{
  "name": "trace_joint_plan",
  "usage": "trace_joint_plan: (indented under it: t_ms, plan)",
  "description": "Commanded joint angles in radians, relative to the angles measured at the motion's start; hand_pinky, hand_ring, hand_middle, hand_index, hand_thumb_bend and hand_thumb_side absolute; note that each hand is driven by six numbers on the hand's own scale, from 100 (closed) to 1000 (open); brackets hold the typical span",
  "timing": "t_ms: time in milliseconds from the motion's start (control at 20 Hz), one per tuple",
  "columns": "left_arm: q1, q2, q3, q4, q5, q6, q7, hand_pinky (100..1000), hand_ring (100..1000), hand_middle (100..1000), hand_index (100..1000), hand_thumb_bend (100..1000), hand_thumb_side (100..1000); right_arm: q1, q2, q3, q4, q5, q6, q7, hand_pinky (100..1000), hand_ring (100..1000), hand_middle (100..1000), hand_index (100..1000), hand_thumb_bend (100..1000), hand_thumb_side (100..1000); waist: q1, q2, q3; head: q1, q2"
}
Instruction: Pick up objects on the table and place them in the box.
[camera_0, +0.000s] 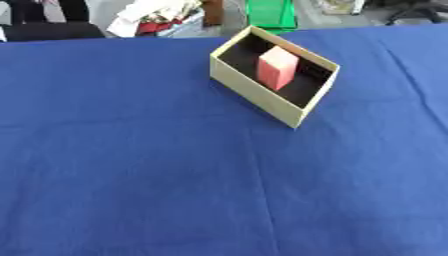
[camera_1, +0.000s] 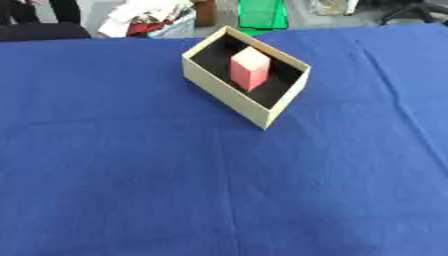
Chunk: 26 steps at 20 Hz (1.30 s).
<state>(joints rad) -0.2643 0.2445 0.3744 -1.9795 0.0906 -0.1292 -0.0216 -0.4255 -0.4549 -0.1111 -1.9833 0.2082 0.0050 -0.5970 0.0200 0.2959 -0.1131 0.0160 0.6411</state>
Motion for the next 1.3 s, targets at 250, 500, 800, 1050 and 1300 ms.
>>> trace_joint_plan:
  t_ms: [250, 500, 800, 1050, 1300]
  plan:
    - [-0.002, 0.001, 0.01, -0.02, 0.004, -0.02, -0.018, 764, 721, 737, 916, 148, 910, -0.007, -0.031, -0.014, -0.017, 0.008, 0.002, -0.009, 761, 759, 802, 789, 100, 856, -0.002, -0.012, 0.003, -0.023, -0.018]
    - [0.001, -0.004, 0.013, -0.02, 0.007, -0.038, -0.031, 764, 721, 736, 916, 147, 905, -0.006, -0.032, -0.015, -0.017, 0.01, 0.004, -0.012, 760, 758, 802, 789, 100, 856, -0.001, -0.012, 0.005, -0.025, -0.025]
    - [0.005, -0.011, 0.017, -0.02, 0.008, -0.046, -0.044, 764, 720, 734, 915, 144, 902, -0.006, -0.032, -0.016, -0.017, 0.012, 0.006, -0.016, 759, 758, 803, 789, 100, 856, 0.0, -0.012, 0.007, -0.036, 0.005]
    - [0.007, -0.014, 0.021, -0.02, 0.007, -0.046, -0.047, 764, 720, 734, 914, 142, 900, -0.006, -0.033, -0.018, -0.017, 0.014, 0.007, -0.018, 758, 758, 803, 789, 100, 855, 0.0, -0.011, 0.009, -0.055, 0.024]
    - [0.008, -0.017, 0.023, -0.02, 0.007, -0.048, -0.049, 774, 720, 733, 914, 140, 901, -0.005, -0.034, -0.018, -0.017, 0.015, 0.008, -0.02, 757, 759, 803, 789, 100, 855, 0.001, -0.01, 0.012, -0.056, 0.022]
